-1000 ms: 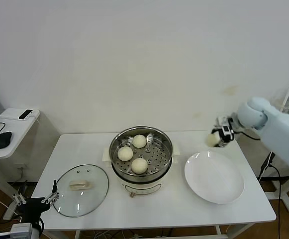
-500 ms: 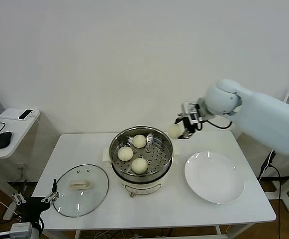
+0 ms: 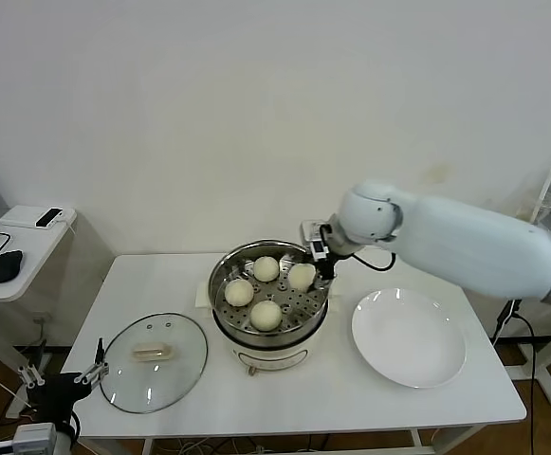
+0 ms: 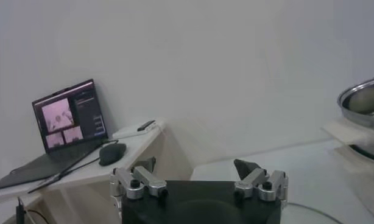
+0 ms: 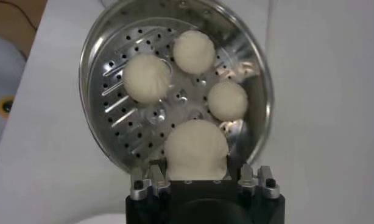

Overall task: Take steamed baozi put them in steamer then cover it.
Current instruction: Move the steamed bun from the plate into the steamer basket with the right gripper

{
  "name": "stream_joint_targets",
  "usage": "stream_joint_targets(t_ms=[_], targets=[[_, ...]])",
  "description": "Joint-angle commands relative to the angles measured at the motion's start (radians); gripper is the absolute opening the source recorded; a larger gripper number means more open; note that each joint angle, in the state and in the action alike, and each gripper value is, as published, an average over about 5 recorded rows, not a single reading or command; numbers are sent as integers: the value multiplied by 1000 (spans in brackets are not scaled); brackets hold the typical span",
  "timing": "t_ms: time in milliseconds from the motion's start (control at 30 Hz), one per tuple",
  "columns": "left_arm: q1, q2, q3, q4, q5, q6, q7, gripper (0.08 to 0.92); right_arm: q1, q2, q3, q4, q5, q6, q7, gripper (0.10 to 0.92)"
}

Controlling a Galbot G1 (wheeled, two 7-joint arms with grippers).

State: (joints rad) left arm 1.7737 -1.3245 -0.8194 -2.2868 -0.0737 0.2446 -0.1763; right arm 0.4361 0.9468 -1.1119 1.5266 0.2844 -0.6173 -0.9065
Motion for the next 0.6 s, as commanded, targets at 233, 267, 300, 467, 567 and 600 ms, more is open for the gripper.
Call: stream_joint_targets(t_ms=[233,267,300,467,567,600], targets=[[1,7,-8,1,-3,0,2,823,-71,99,-26,-115,-7,-37,57,619],[0,7,-9,0,-4,0,2,823,-75,102,-25,-118,-10,-37,58,619],[0,7,-10,-1,-4,0,2,823,-78,103,-25,-121,-13,-37,59,619],[1,6,-9,-6,-4,0,2,823,-91,111,-18,-140,-27,-34,64,619],[0,7,-10,-7,-4,0,2,823,-97,116,-12,-149,-31,-31,67,619],[0,7,-10,-8,-4,0,2,823,-98,118,-10,-153,-33,-30,69,619]])
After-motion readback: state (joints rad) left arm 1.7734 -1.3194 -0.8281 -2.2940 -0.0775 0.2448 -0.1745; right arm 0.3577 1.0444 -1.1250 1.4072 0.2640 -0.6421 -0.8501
